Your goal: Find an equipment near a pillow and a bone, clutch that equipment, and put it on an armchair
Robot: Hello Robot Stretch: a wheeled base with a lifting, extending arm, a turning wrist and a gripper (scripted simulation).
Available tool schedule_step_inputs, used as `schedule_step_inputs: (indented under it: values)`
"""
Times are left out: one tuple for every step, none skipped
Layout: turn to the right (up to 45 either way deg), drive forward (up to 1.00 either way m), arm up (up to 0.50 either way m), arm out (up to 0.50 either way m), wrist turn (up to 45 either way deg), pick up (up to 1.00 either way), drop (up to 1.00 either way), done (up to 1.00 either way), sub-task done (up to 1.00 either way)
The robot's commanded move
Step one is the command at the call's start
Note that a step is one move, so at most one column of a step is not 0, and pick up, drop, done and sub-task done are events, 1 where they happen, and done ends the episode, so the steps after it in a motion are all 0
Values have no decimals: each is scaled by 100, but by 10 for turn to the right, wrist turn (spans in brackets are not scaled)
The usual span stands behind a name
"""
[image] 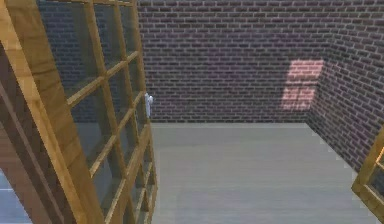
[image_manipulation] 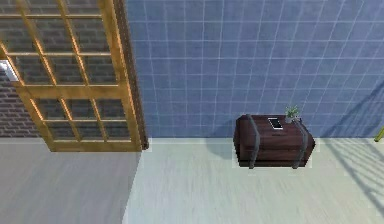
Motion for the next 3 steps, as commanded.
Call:
schedule_step_inputs:
  values:
    - [0, 100, 0, 0, 0, 0, 0, 0, 0]
    - [0, 20, 0, 0, 0, 0, 0, 0, 0]
    - [150, 0, 0, 0, 0, 0, 0, 0, 0]
